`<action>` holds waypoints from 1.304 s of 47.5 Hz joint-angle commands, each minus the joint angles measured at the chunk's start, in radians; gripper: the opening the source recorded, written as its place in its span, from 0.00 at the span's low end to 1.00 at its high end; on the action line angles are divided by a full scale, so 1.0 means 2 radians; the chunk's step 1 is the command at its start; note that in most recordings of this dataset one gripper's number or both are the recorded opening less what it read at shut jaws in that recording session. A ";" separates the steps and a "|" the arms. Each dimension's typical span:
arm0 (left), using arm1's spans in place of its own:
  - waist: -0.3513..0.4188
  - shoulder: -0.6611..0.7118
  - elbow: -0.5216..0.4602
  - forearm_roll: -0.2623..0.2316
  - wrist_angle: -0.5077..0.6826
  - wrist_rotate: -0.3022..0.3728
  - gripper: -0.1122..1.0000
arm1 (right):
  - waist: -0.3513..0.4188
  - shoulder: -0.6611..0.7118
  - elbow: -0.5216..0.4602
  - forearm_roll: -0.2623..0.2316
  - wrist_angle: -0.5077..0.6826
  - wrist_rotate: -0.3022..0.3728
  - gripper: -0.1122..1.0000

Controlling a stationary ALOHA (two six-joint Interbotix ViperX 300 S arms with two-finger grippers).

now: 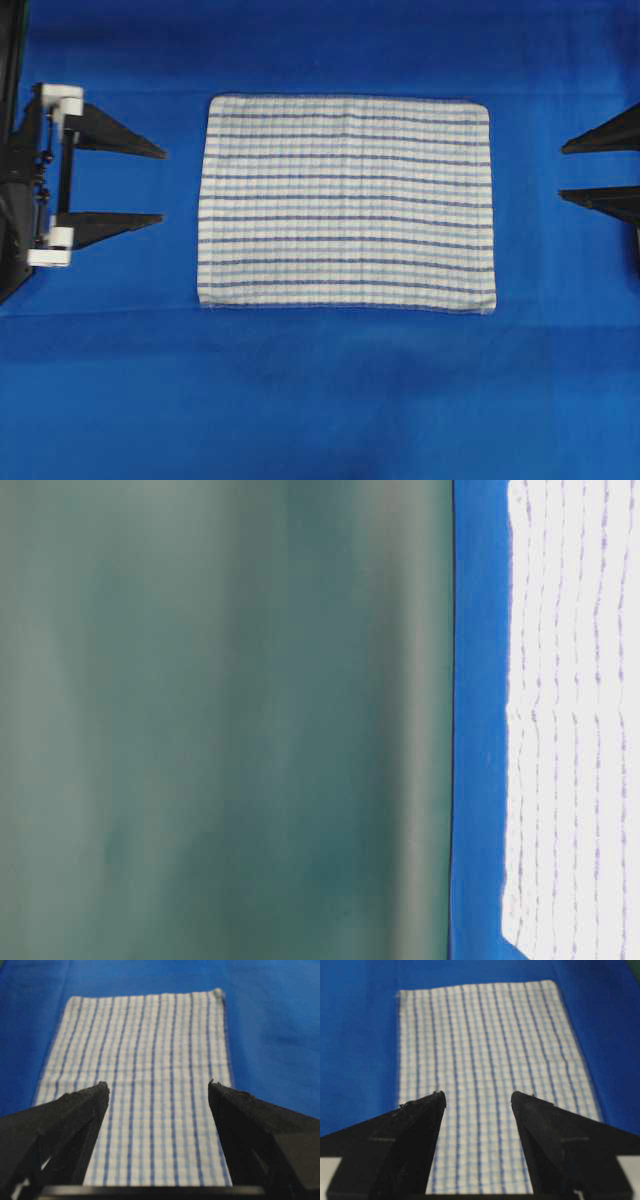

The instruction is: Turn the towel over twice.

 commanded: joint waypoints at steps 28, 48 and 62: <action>0.033 -0.141 0.117 -0.001 0.013 -0.044 0.78 | -0.068 -0.097 0.126 0.000 -0.068 0.045 0.65; 0.038 -0.165 0.155 0.000 -0.008 -0.057 0.77 | -0.074 -0.087 0.146 0.000 -0.108 0.064 0.65; 0.038 -0.166 0.156 -0.001 -0.008 -0.056 0.77 | -0.074 -0.086 0.146 -0.002 -0.108 0.064 0.65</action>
